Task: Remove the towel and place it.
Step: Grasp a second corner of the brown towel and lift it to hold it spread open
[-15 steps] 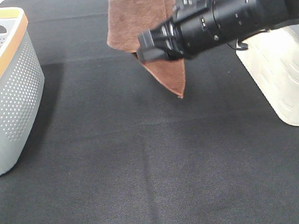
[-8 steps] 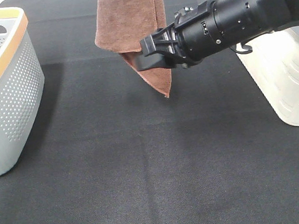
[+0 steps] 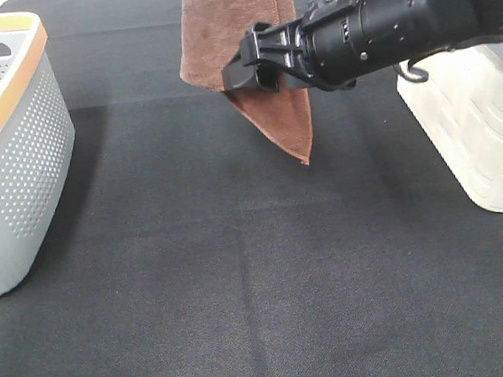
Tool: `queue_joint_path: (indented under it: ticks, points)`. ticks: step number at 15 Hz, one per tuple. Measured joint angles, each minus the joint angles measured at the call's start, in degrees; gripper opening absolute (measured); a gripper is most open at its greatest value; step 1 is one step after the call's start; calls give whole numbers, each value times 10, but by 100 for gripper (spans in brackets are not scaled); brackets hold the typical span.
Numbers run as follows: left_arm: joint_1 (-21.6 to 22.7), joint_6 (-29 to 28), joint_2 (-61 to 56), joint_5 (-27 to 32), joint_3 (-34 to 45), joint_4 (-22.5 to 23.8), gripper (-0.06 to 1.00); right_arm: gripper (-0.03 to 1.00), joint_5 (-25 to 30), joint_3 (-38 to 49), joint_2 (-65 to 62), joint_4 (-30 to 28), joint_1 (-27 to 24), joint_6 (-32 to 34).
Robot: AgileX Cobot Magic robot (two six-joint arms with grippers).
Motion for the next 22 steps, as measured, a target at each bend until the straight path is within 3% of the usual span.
queue_joint_path:
  ticks: [10,16,22]
  points:
    - [0,-1,-2,2,0,-20,0,70,-3,-66,52,20,0,2]
    - [0,-1,-2,2,0,-24,0,3,-19,-68,56,21,0,2]
    - [0,0,-2,2,0,-6,0,0,41,-68,56,-11,0,9]
